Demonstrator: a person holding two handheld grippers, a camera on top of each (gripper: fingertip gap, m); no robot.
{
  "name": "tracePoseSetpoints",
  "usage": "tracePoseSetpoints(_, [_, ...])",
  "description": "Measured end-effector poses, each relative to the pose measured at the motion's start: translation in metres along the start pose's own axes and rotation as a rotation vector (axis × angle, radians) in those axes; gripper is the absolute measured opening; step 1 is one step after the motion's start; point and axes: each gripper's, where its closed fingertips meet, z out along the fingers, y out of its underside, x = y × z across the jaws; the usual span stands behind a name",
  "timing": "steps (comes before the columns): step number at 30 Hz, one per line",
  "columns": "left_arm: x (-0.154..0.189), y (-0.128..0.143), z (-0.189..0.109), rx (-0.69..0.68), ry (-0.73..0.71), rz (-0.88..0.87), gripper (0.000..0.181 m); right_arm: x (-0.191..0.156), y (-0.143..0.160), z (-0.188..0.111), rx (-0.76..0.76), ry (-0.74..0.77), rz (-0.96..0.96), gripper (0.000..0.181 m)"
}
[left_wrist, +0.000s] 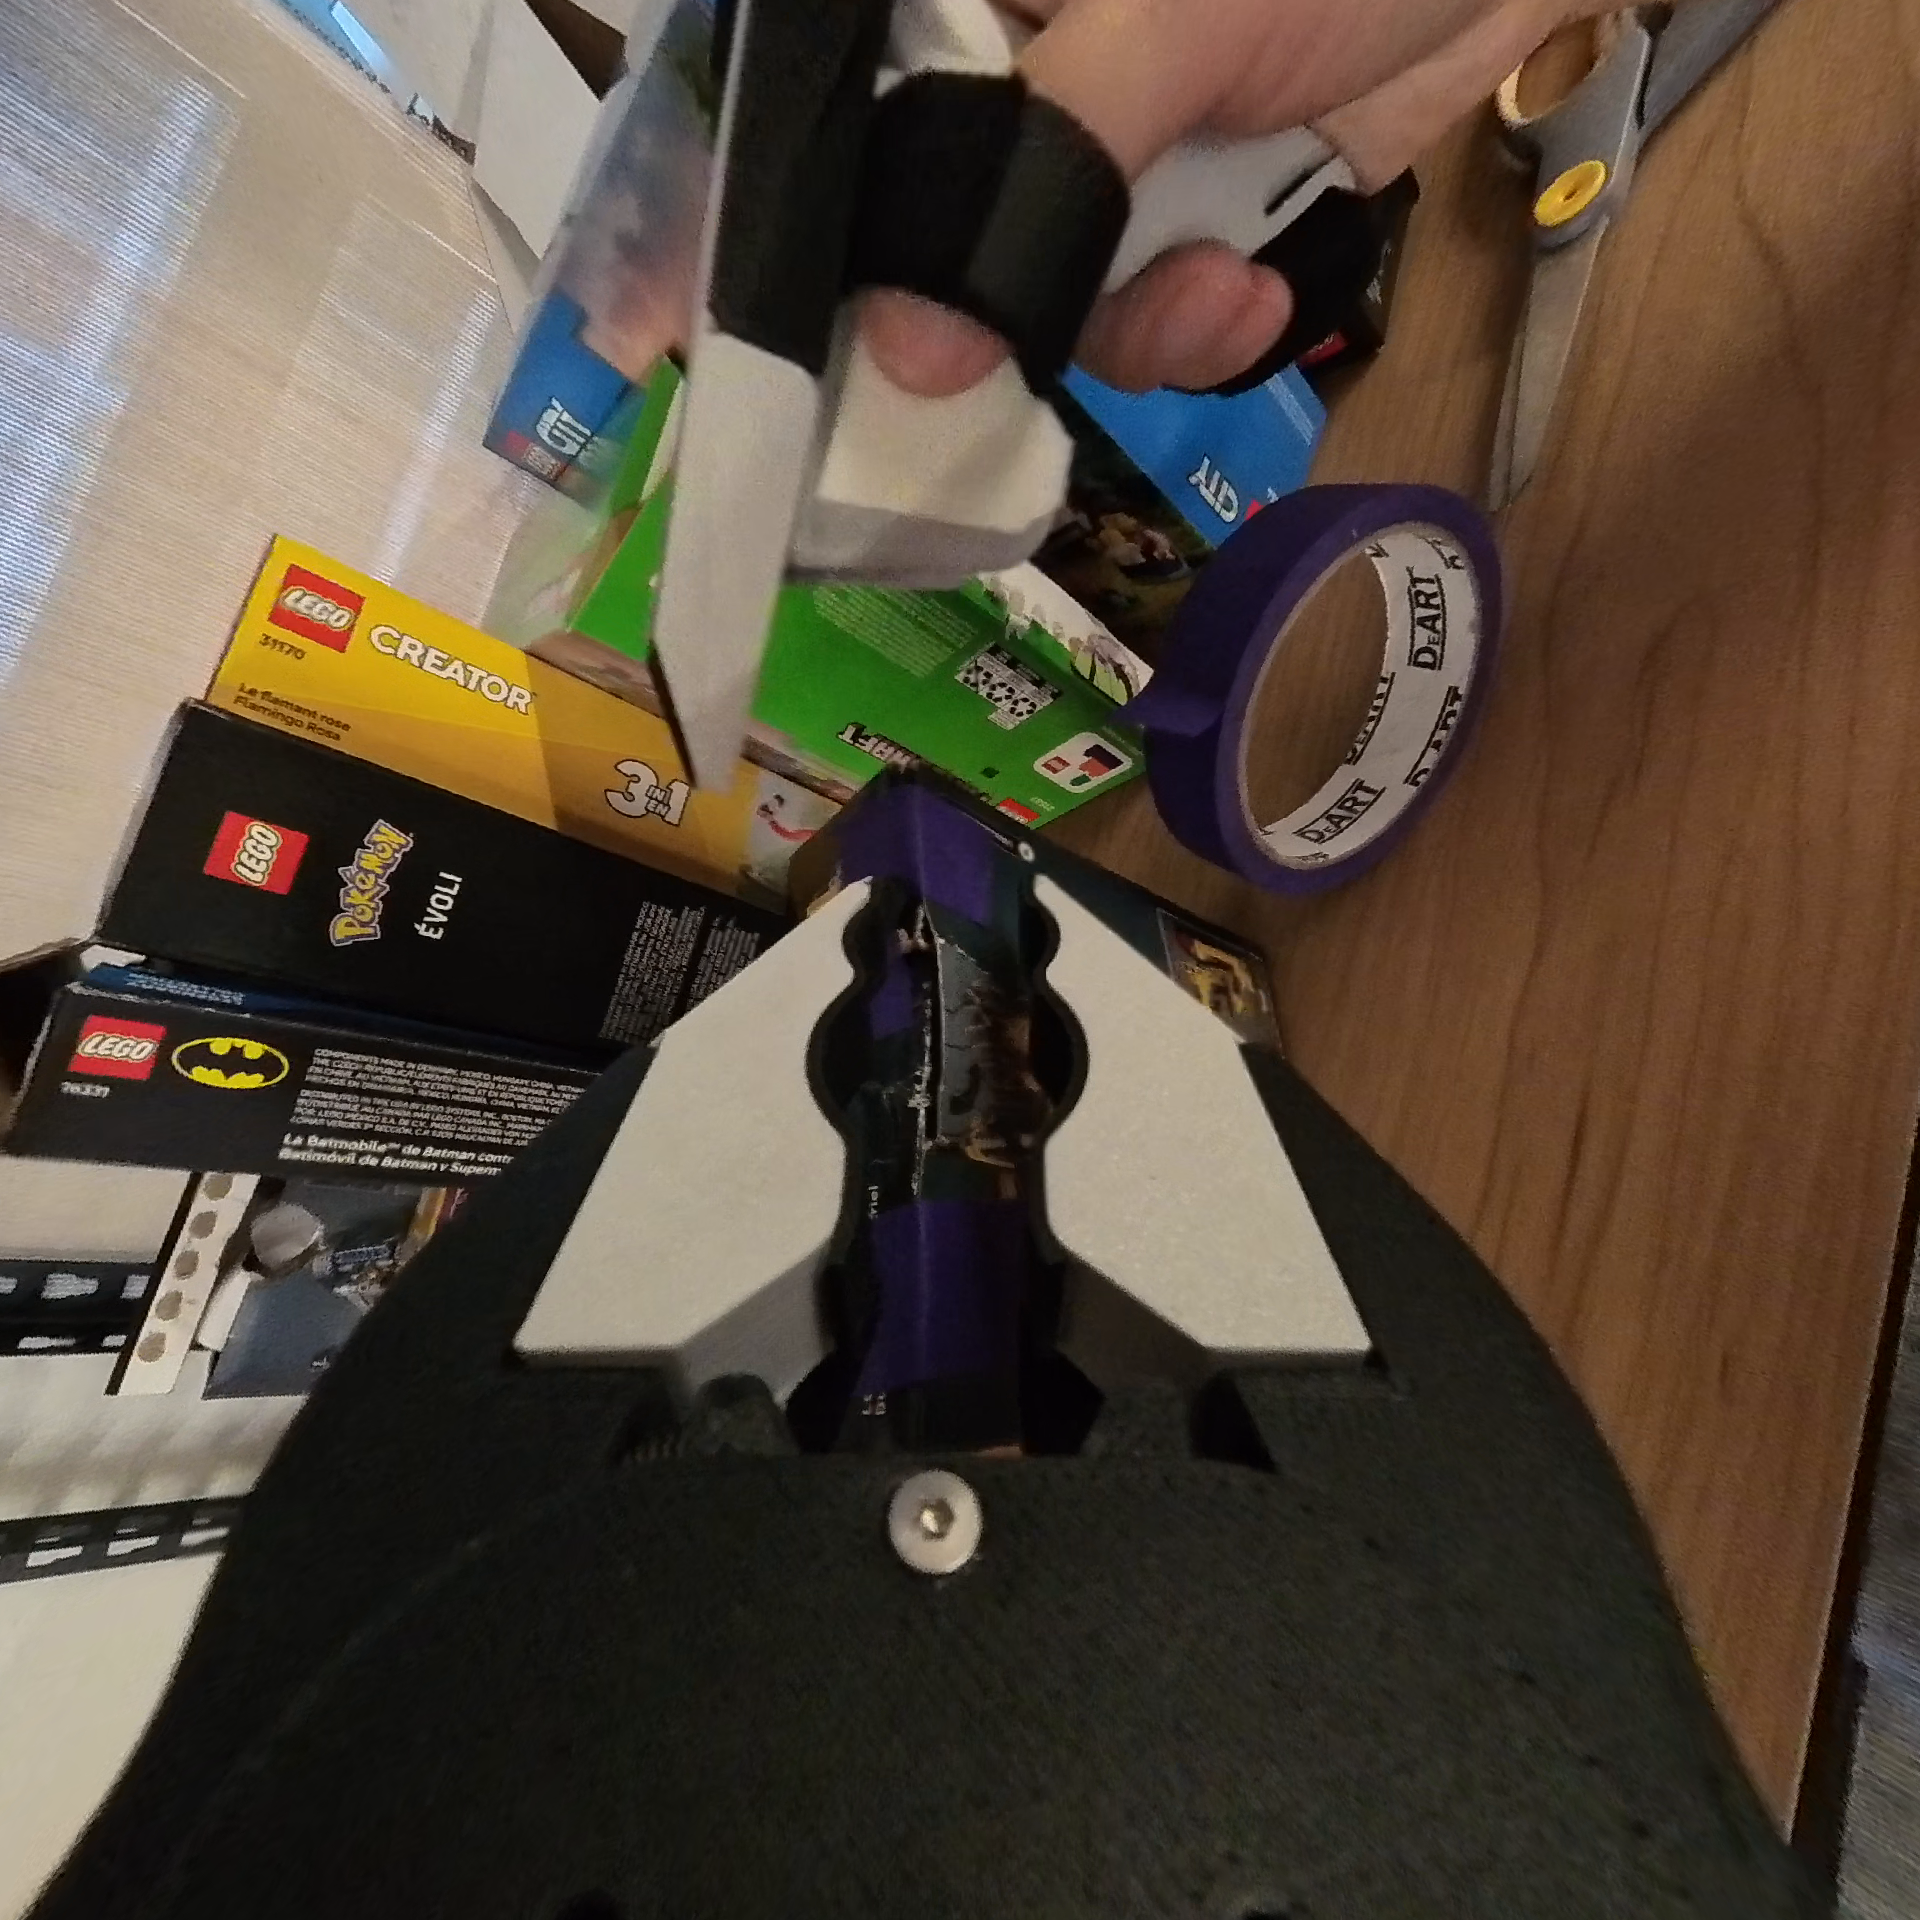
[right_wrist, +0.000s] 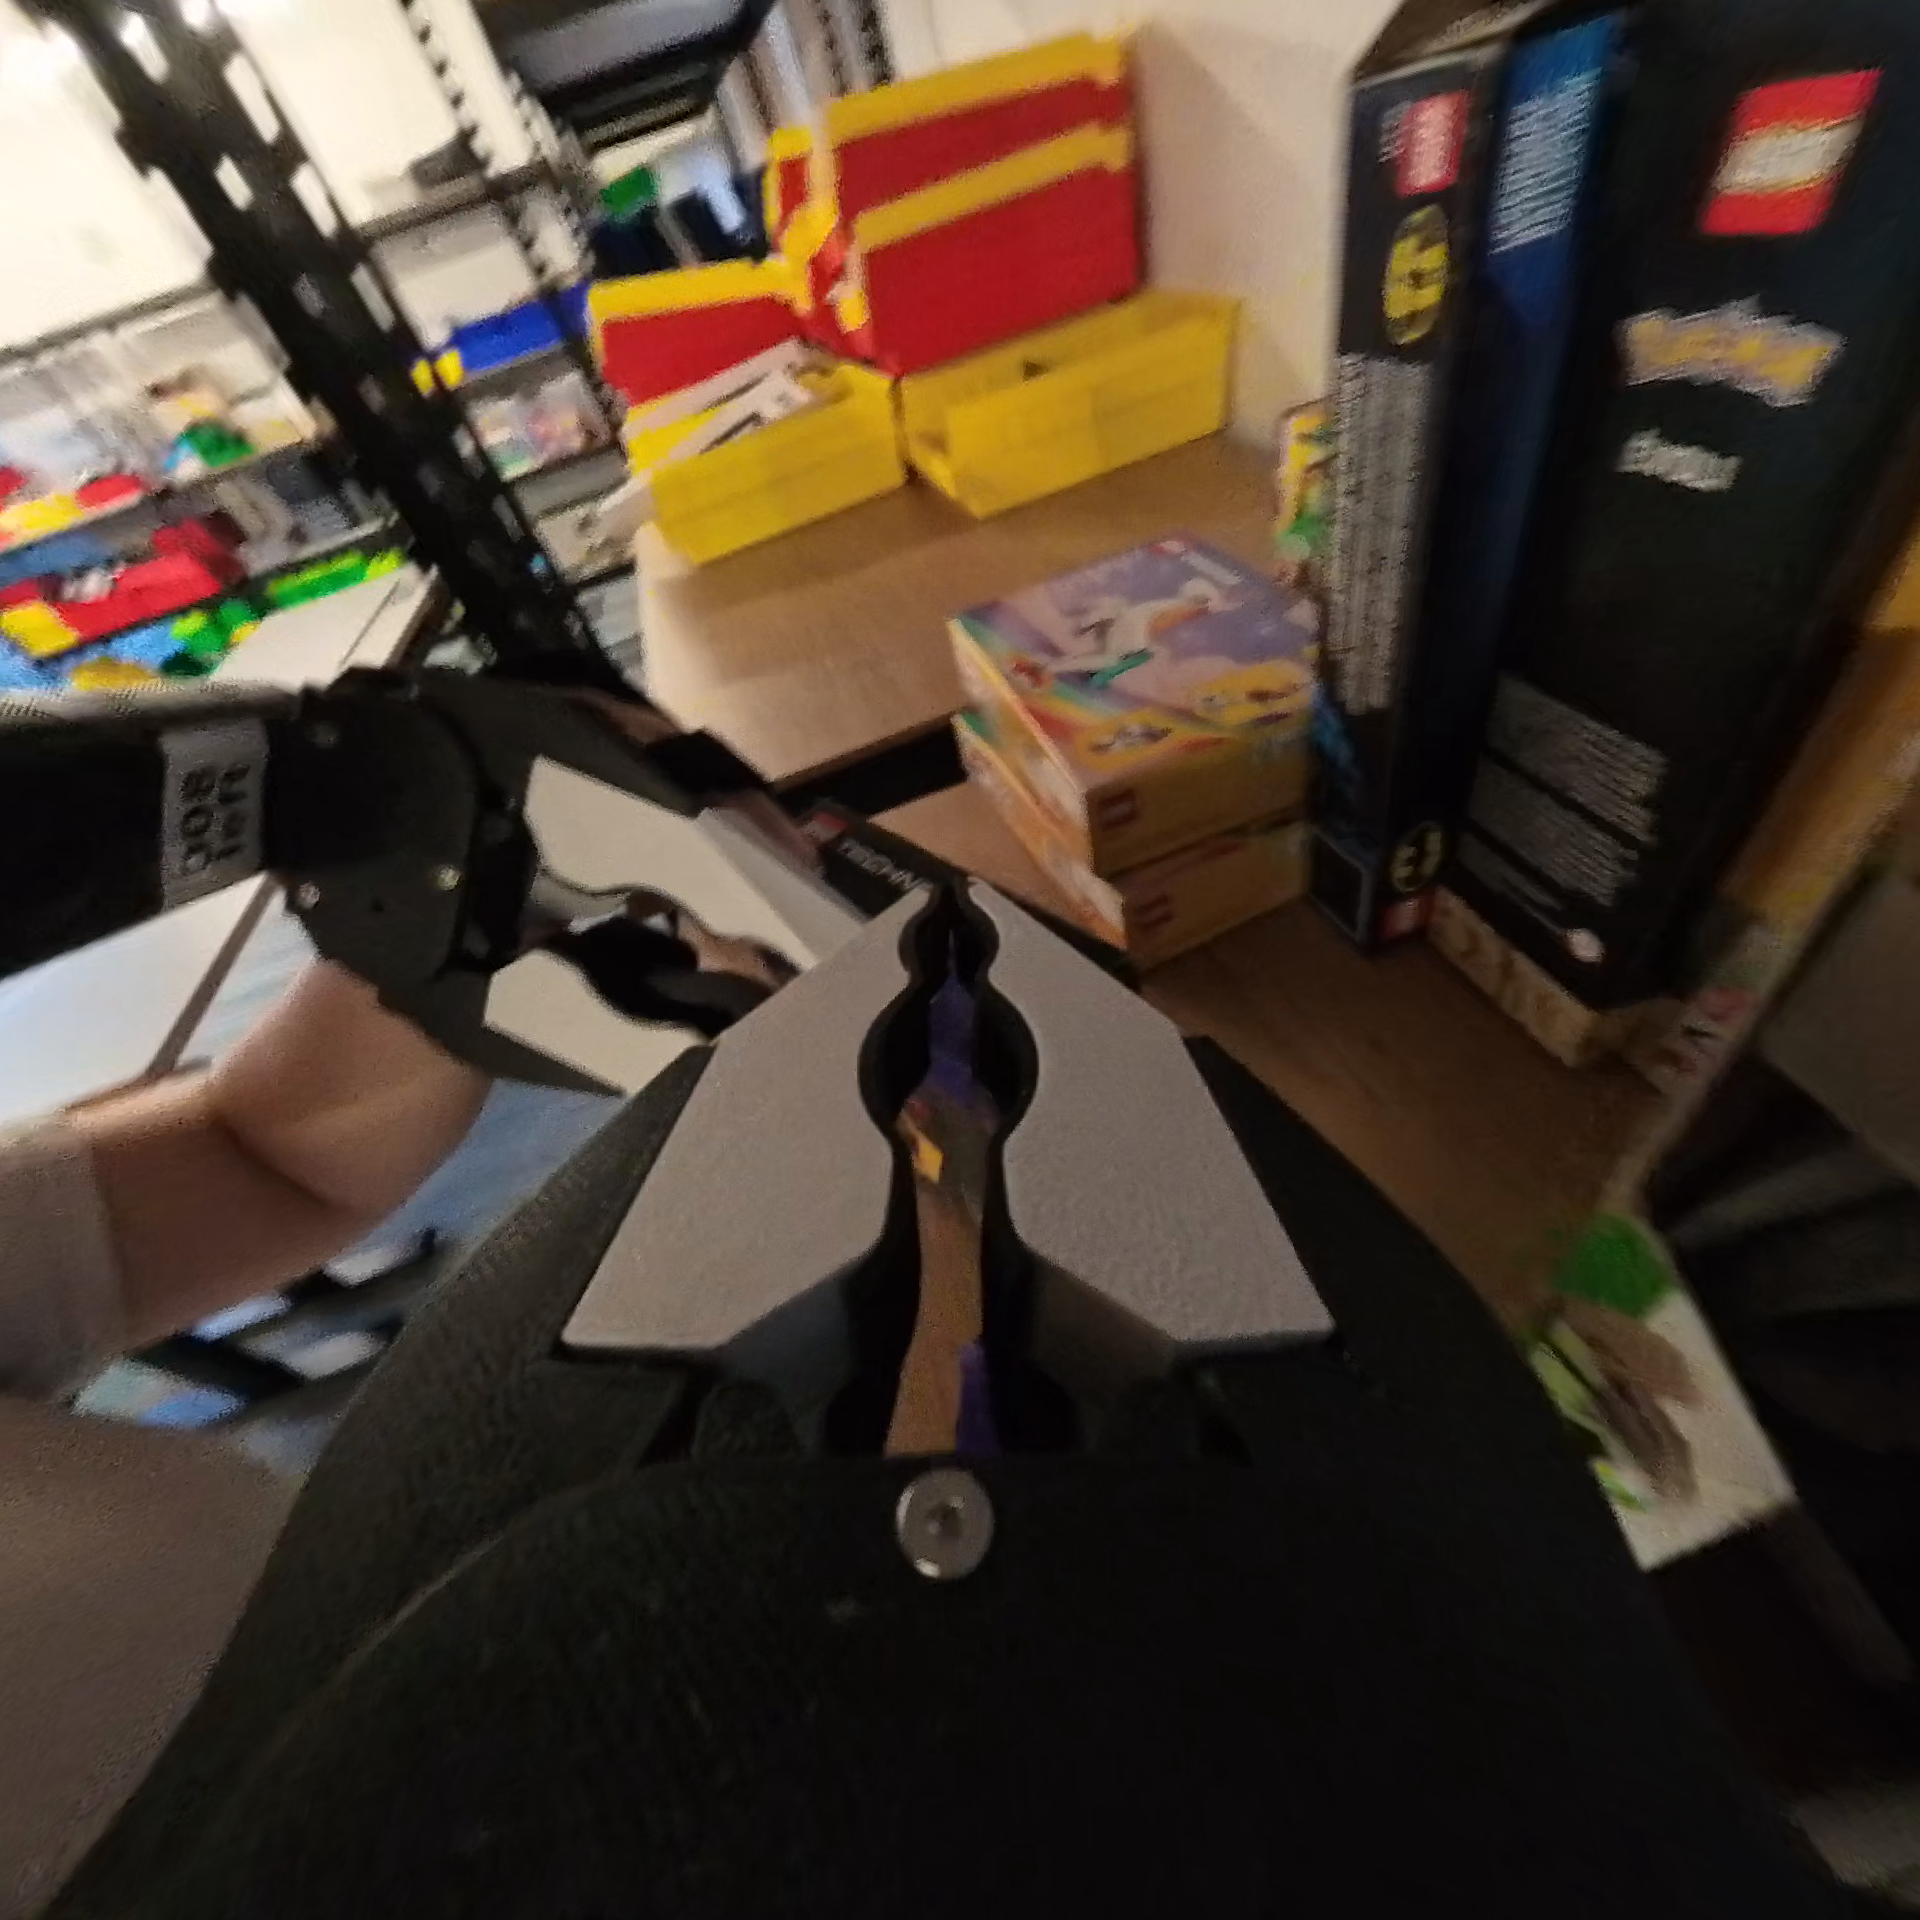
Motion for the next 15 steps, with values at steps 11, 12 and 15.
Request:
tracePoseSetpoints(11, [-0.008,0.006,-0.028,0.031,-0.072,-0.027,0.029,0.006,0.022,0.013,-0.166,0.082,-0.174,0.000])
tracePoseSetpoints(12, [-0.010,0.007,-0.029,0.035,-0.080,-0.051,0.032,0.004,0.015,0.012,-0.120,0.082,-0.197,0.000])
tracePoseSetpoints(15, [-0.010,0.010,-0.027,0.040,-0.065,-0.093,0.033,-0.004,0.010,0.015,-0.105,0.055,-0.225,0.000])
